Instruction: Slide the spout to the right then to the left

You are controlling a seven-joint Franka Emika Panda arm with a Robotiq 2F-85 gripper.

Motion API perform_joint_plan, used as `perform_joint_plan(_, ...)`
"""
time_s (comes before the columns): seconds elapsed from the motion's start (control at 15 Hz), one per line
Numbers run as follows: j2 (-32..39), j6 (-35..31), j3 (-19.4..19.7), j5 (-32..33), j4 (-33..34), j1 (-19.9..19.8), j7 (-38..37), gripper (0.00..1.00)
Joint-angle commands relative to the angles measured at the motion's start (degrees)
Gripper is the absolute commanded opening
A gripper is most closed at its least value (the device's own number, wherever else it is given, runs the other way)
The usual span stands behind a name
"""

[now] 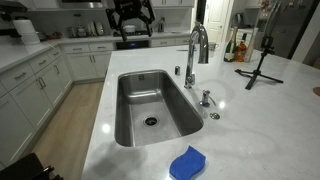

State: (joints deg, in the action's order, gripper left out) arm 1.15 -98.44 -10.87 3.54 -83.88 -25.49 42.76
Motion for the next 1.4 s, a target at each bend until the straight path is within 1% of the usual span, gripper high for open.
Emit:
perform_joint_plan(0.0, -0.13, 0.25, 6.74, -0.17, -0.09, 6.74, 0.06, 1.0)
perform_joint_plan(1.13, -0.35, 0.32, 6.76, -0.16, -0.5, 6.77, 0.04, 1.0)
perform_joint_plan(1.2, -0.31, -0.33, 7.58, 0.23, -0.5, 7.66, -0.57, 1.0)
perform_joint_plan(1.33, 0.37, -4.65, 10.78, 3.21, -0.52, 10.54, -5.35, 1.0)
